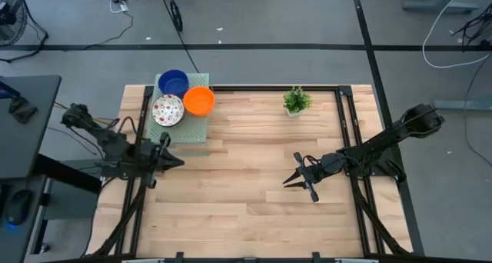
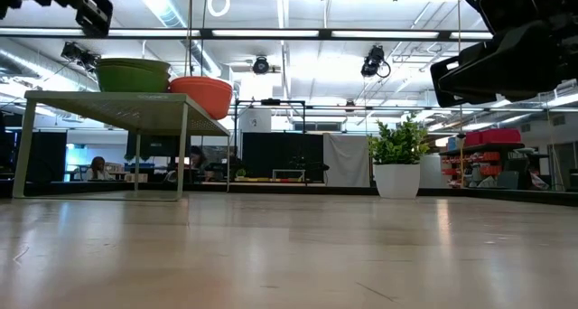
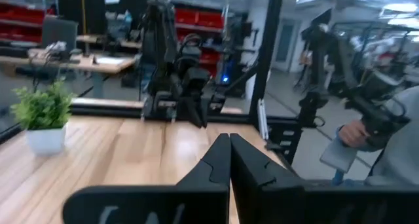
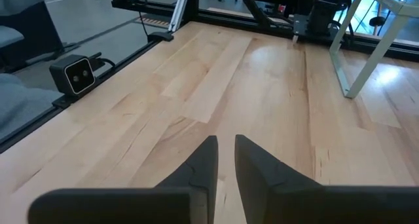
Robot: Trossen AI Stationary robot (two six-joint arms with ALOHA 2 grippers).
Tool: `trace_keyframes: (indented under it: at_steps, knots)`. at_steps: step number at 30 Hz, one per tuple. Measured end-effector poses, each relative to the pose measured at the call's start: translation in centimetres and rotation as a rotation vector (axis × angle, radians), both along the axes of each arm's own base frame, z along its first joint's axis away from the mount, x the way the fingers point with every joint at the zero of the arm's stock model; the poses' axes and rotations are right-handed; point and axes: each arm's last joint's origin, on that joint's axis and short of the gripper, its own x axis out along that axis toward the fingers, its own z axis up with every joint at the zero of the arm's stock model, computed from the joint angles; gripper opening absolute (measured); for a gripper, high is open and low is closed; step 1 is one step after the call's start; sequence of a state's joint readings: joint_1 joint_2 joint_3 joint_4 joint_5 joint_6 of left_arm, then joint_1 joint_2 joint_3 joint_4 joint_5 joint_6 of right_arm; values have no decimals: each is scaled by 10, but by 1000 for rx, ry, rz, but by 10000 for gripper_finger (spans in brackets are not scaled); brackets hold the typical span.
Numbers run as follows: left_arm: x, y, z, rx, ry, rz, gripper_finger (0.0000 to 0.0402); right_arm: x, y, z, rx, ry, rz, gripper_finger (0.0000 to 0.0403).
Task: Pick & Place Mini bowls
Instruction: Return to Home Position
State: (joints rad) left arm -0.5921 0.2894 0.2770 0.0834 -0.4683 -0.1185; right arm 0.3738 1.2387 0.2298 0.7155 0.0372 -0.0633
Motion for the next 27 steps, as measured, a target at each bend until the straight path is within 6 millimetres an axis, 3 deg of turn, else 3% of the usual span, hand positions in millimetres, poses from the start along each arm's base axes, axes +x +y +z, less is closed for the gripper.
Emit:
trace_keyframes:
  at_steps: [11,27]
  knots:
    - [-5,19,-38,-30,-120,-27,3,1,0,3,-14,-36,7,55]
    - [-5,33,-43,31,-130,-11,3,1,0,2,-26,-36,10,55]
